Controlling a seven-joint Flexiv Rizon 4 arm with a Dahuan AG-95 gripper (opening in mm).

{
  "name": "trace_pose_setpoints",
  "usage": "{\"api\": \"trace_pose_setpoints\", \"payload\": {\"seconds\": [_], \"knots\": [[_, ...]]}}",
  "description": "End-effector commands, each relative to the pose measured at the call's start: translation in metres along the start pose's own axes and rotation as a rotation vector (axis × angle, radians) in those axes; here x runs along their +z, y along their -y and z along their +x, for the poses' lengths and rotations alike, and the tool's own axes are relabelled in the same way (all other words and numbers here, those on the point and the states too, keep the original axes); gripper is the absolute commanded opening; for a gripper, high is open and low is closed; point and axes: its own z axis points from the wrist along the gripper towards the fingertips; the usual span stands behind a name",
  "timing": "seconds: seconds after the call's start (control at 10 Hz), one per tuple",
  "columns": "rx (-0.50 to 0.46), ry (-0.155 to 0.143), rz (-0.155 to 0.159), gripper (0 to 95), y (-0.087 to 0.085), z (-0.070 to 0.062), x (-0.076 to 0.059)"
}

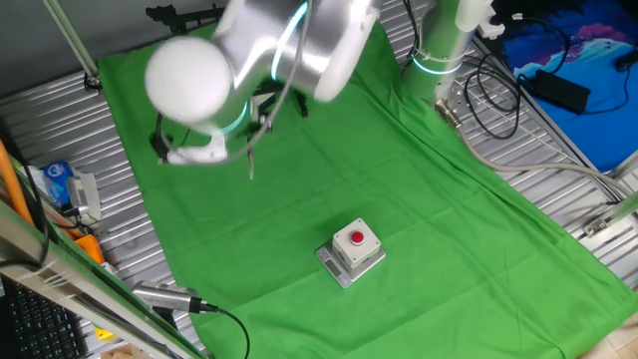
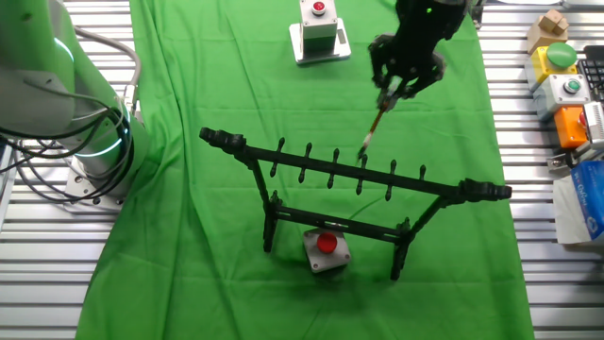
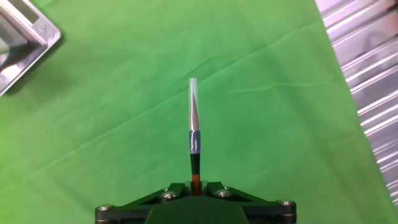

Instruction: Place the brush on the pen rack

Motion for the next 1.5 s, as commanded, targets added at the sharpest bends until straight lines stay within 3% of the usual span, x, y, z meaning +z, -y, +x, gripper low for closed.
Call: {"api": "trace_pose_setpoints", "payload": {"seconds": [0.1,0.4,1.0,1.5], "knots": [[-0.007,-0.03,0.006,0.0,-0.004,0.012,-0.008],[-0.033,-0.029,0.003,0.0,0.005,0.011,-0.018],[-0.123,-0.034,0.0,0.0,0.032,-0.006,-0.044],[-0.209,-0.095,0.002,0.0,0.039,-0.012,-0.05]]}}
